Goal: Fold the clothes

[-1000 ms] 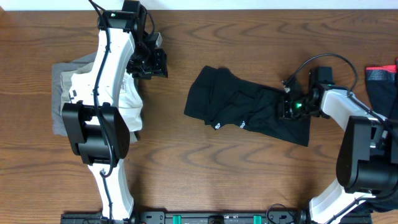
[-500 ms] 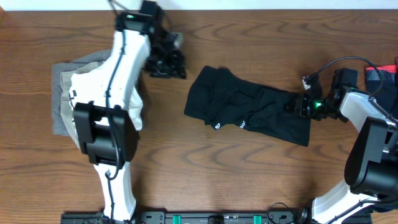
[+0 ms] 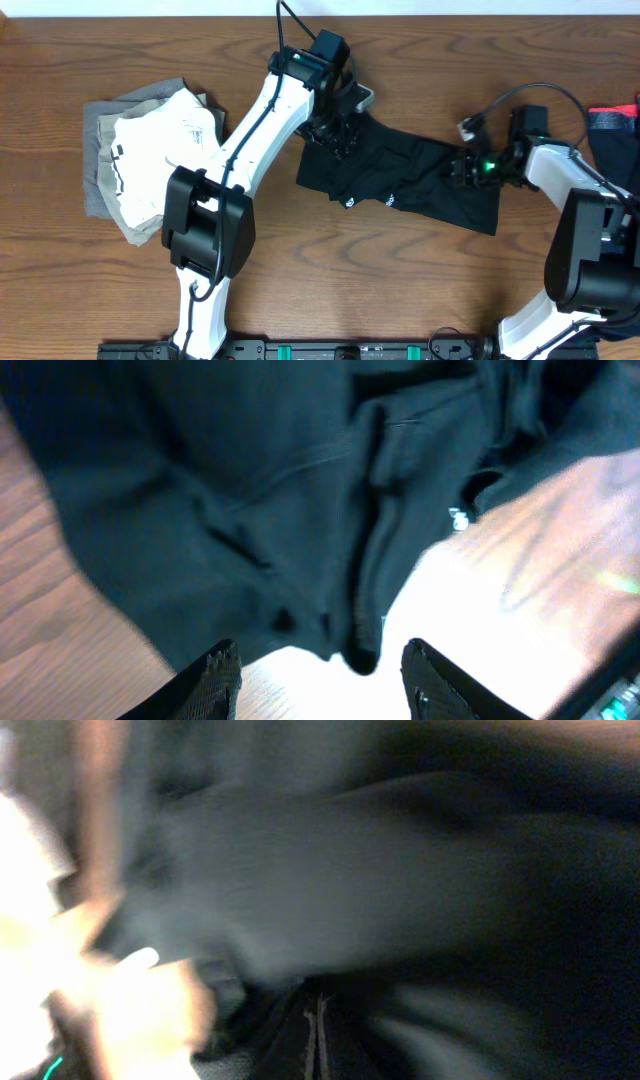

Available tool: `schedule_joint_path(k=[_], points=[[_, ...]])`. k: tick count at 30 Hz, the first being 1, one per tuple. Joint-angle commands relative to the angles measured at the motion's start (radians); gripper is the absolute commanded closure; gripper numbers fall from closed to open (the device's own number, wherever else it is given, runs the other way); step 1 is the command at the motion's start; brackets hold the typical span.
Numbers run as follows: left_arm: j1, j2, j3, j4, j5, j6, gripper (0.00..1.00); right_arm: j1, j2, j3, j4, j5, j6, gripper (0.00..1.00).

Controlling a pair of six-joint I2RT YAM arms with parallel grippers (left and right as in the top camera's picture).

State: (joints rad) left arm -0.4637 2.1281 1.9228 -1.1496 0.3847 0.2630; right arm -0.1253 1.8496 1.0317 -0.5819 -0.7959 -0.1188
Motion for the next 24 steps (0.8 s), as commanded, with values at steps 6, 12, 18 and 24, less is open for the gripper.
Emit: schedule_joint_path(k=[6, 12, 18, 24], points=[[0.093, -0.009, -0.003, -0.008, -0.079, -0.04, 0.47, 0.055, -0.015, 0.0, -0.202, -0.282, -0.449, 0.99], [0.126, -0.009, -0.003, -0.02, -0.079, -0.04, 0.46, 0.008, -0.029, 0.0, -0.266, -0.27, -0.536, 0.99], [0.127, -0.009, -0.003, -0.019, -0.079, -0.04, 0.46, -0.094, -0.049, 0.0, -0.126, -0.345, -0.36, 0.98], [0.127, -0.009, -0.003, -0.019, -0.079, -0.045, 0.46, -0.074, -0.048, -0.001, -0.06, 0.055, -0.046, 0.98]])
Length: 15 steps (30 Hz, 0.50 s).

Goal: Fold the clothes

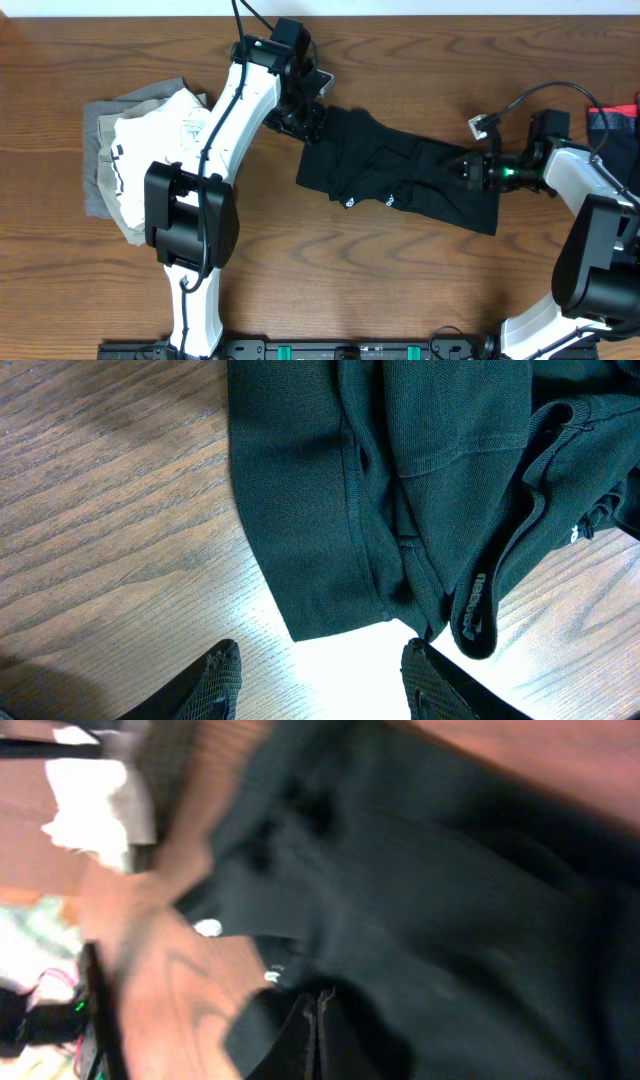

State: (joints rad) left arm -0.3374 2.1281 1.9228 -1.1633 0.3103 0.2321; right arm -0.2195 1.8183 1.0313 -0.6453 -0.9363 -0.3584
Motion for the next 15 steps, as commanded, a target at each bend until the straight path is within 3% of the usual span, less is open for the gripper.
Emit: schedule_joint_path(k=[1, 6, 12, 15], points=[[0.0, -0.009, -0.003, -0.005, -0.005, -0.014, 0.46, 0.035, -0.016, -0.002, 0.002, 0.231, 0.228, 0.99], [0.0, -0.009, -0.003, -0.006, -0.005, -0.02, 0.46, 0.153, -0.016, -0.034, -0.059, 0.349, 0.327, 0.99], [0.0, -0.009, -0.003, -0.008, -0.005, -0.025, 0.46, 0.249, -0.022, -0.035, -0.224, 0.194, -0.045, 0.98], [0.0, -0.009, -0.003, -0.008, -0.005, -0.024, 0.46, 0.239, -0.029, -0.034, -0.213, 0.183, -0.069, 0.99]])
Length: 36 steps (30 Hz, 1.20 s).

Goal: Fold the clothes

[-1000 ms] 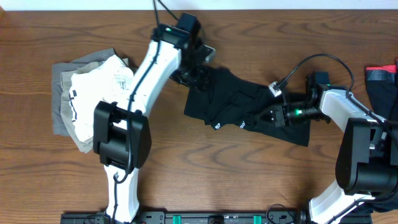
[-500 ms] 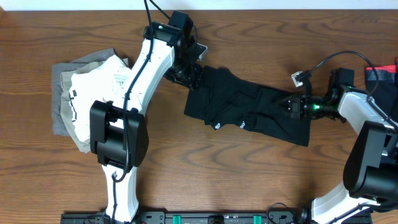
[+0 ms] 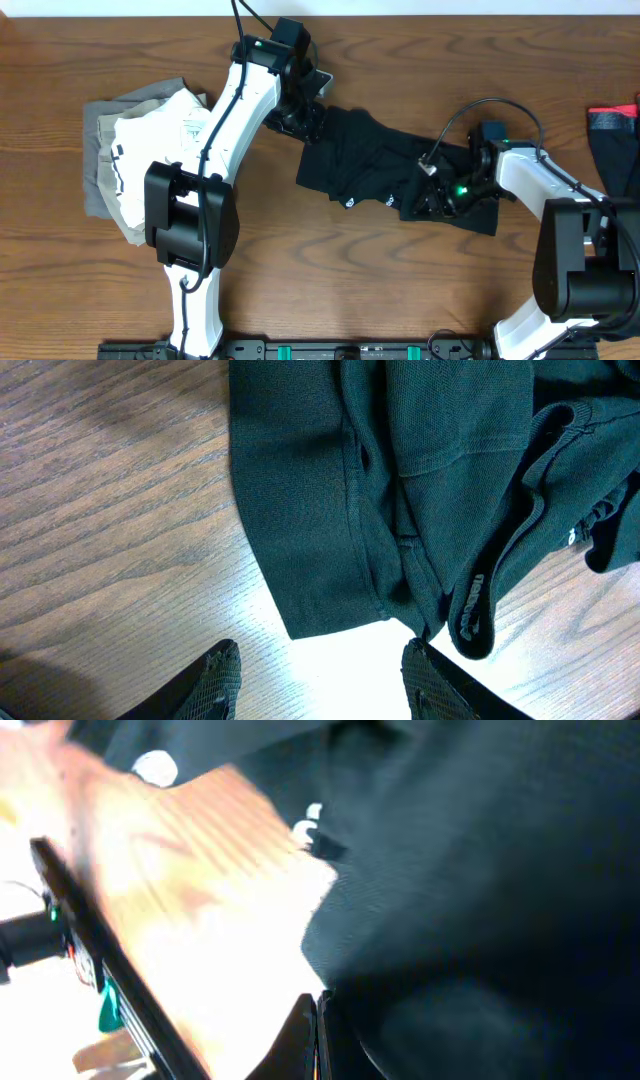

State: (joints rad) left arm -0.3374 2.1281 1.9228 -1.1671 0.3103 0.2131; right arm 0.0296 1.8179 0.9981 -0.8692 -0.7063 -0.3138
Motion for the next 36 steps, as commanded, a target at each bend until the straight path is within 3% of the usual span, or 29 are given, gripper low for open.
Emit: schedule_joint_path(k=[1, 7, 10, 15, 21, 26, 31, 32, 36], points=[[0.0, -0.009, -0.003, -0.004, -0.005, -0.006, 0.46, -0.021, -0.033, 0.0, 0.023, -0.047, -0.113, 0.99], [0.0, -0.009, -0.003, -0.006, -0.005, -0.006, 0.46, -0.142, -0.068, 0.003, 0.146, -0.231, -0.104, 0.99], [0.0, -0.009, -0.003, -0.005, -0.005, -0.006, 0.46, -0.205, -0.065, 0.003, 0.245, -0.245, 0.047, 0.99], [0.0, -0.009, -0.003, -0.004, -0.006, -0.006, 0.46, -0.228, -0.064, 0.002, 0.351, -0.016, 0.243, 0.99], [0.001, -0.009, -0.003, -0.005, -0.006, -0.032, 0.46, -0.167, -0.027, 0.002, 0.409, 0.216, 0.444, 0.99], [0.001, -0.009, -0.003, -0.005, -0.006, -0.082, 0.45, -0.108, 0.059, 0.002, 0.545, 0.396, 0.697, 0.99], [0.001, -0.008, -0.003, -0.005, -0.006, -0.126, 0.44, -0.08, 0.143, 0.002, 0.718, 0.373, 0.801, 0.99], [0.001, -0.008, -0.003, -0.005, -0.006, -0.135, 0.36, -0.081, 0.148, 0.002, 0.743, 0.358, 0.807, 0.99], [0.001, 0.0, -0.023, 0.039, -0.006, -0.141, 0.32, -0.1, 0.112, 0.002, 0.843, 0.172, 0.723, 0.93]])
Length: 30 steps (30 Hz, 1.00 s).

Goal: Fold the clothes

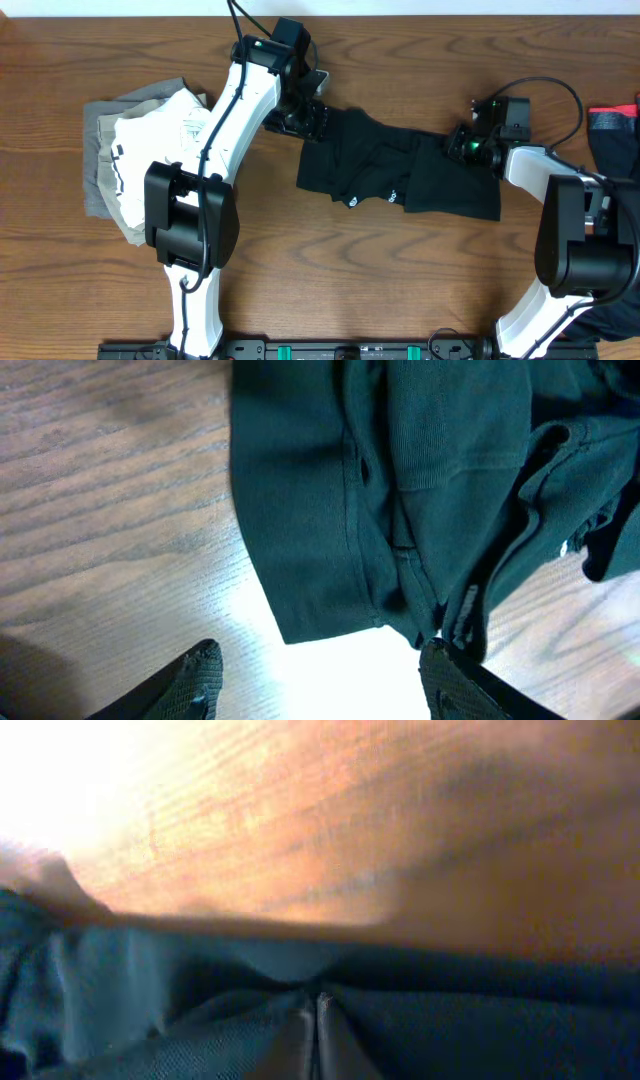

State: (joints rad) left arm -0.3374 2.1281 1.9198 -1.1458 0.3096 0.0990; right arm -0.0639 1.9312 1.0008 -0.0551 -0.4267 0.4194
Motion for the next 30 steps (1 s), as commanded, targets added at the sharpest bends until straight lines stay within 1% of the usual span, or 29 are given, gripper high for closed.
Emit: schedule_joint_path(k=[1, 3, 4, 6, 8, 12, 14, 17, 21, 25, 28, 30], points=[[0.001, 0.004, -0.034, 0.042, -0.005, -0.027, 0.3, -0.011, -0.024, 0.0, 0.041, -0.17, -0.031, 0.91], [0.001, 0.01, -0.067, 0.092, -0.005, -0.037, 0.27, -0.017, -0.077, 0.0, 0.029, -0.237, -0.035, 0.86], [0.001, 0.017, -0.089, 0.121, -0.004, -0.056, 0.24, -0.019, -0.112, 0.0, 0.006, -0.253, -0.04, 0.83], [0.001, 0.028, -0.122, 0.165, -0.004, -0.084, 0.22, -0.021, -0.181, 0.0, -0.052, -0.25, -0.069, 0.7], [0.001, 0.042, -0.151, 0.208, -0.004, -0.105, 0.19, -0.023, -0.256, 0.0, -0.118, -0.214, -0.1, 0.6], [0.001, 0.055, -0.205, 0.306, -0.003, -0.113, 0.08, -0.023, -0.385, 0.0, -0.238, -0.128, -0.182, 0.5], [0.003, 0.063, -0.215, 0.339, -0.003, -0.113, 0.03, -0.023, -0.44, 0.0, -0.303, -0.093, -0.22, 0.49], [0.011, 0.089, -0.215, 0.36, 0.024, -0.112, 0.0, -0.023, -0.489, 0.0, -0.374, -0.051, -0.249, 0.49], [0.023, 0.146, -0.215, 0.375, 0.1, -0.107, 0.0, -0.023, -0.514, 0.0, -0.433, -0.047, -0.294, 0.49], [0.028, 0.206, -0.215, 0.4, 0.291, -0.065, 0.0, -0.023, -0.513, 0.0, -0.454, -0.047, -0.304, 0.49], [0.027, 0.218, -0.215, 0.41, 0.482, 0.012, 0.01, -0.023, -0.513, 0.0, -0.454, -0.047, -0.305, 0.49], [0.027, 0.217, -0.215, 0.406, 0.582, 0.068, 0.02, -0.023, -0.513, 0.0, -0.454, -0.047, -0.305, 0.5]])
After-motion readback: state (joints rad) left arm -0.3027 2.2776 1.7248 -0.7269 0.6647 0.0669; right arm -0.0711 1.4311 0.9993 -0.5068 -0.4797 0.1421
